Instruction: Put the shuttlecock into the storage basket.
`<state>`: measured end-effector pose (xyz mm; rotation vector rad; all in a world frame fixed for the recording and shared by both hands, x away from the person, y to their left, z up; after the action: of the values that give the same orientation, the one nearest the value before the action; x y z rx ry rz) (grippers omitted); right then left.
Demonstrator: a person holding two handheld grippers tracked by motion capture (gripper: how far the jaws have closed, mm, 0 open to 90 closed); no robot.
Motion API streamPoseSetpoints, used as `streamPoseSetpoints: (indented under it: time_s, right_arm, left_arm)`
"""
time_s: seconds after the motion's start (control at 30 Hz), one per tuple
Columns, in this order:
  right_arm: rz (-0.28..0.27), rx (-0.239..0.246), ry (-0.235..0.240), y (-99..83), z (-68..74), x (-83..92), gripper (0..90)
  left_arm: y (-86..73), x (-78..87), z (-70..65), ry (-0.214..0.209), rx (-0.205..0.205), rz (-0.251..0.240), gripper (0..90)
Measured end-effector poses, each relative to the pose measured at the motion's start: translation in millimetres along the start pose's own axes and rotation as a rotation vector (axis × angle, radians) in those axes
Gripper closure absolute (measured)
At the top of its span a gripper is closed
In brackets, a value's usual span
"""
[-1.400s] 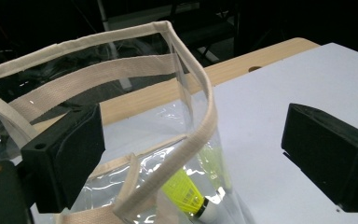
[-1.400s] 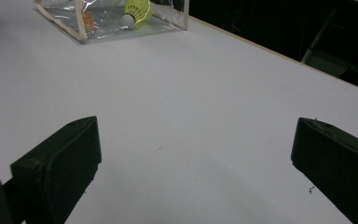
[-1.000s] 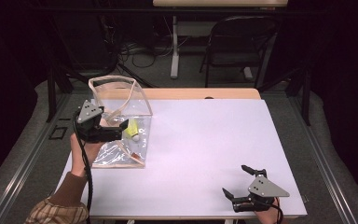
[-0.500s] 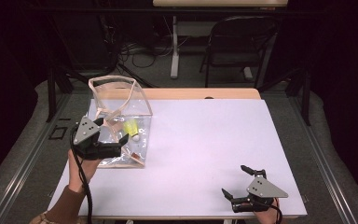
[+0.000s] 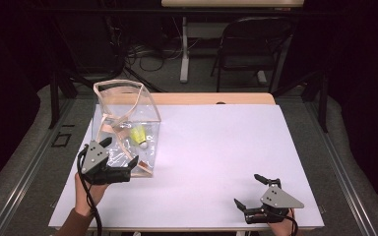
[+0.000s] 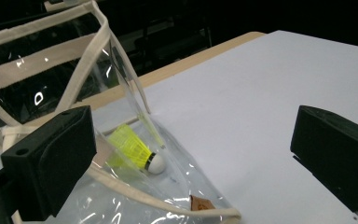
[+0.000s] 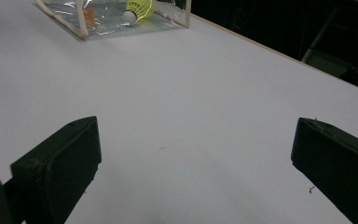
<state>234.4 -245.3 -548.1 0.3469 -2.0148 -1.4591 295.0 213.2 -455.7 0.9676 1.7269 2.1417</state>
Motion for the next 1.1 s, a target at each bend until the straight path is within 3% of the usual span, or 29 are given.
streamPoseSetpoints:
  time_s: [0.43,0.6,0.87,1.1]
  right_arm:
    - [0.002,0.001,0.000,-0.1,0.0,-0.2,1.1]
    - [0.001,0.001,-0.002,0.0,0.0,0.1,1.1]
    - [-0.001,0.001,0.000,0.1,0.1,0.3,1.1]
    - [0.000,0.002,-0.001,0.0,0.1,0.1,1.1]
  left_arm:
    - [-34.3,-3.2,-12.3,-0.072,0.017,0.027,0.0]
    - [-46.6,-4.6,-15.0,-0.083,0.036,0.029,0.0]
    - [-63.7,-6.1,-18.3,-0.076,0.037,0.058,0.0]
    - [-78.7,-5.9,-24.3,-0.100,0.030,0.077,0.0]
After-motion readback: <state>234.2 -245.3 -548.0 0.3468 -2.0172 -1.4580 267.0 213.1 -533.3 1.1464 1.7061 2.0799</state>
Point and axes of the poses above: each handheld gripper's, and its own axes: x roughly backward along the jaws, y roughly out of its top, z roughly to its left, the point moved 1 cm from there along -x, roughly forward along the jaws, and after that the axes turned 4 degrees about -y, right-handed, at the moved point
